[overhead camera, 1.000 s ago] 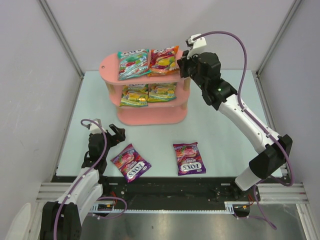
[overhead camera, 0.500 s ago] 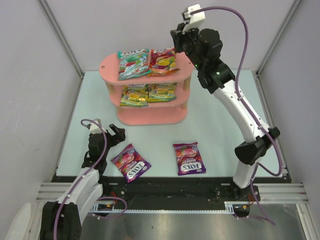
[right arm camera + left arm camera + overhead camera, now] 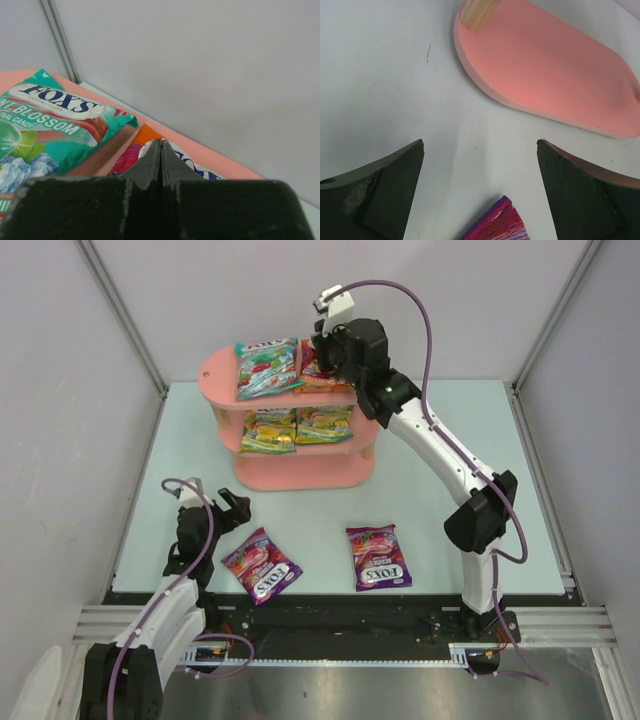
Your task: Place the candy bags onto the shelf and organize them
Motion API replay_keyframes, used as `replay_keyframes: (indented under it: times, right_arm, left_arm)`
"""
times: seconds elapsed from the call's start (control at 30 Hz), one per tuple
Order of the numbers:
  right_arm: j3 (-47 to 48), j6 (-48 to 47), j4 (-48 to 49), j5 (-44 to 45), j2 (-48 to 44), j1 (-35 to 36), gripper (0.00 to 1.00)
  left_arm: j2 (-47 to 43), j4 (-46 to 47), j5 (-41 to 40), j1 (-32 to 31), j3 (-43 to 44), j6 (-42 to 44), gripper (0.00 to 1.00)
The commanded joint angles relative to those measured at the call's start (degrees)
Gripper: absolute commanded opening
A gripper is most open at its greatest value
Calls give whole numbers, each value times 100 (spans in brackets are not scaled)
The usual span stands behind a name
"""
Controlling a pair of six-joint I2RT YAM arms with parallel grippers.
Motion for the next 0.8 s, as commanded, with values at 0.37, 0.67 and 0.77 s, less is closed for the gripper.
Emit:
replay_keyframes:
  times: [0.37,0.67,0.77]
  right_arm:
    - [-1147,-79,910,167,-780,54,0]
    - [-80,-247,646,149,-506,89,0]
    - [-414,-264,848,254,-857,133,0]
  left_arm:
    - [-5,146,22,47,143,-61,100]
    - [-22,137,31,55,143,-61,100]
    - [-22,137,22,47,143,-61,100]
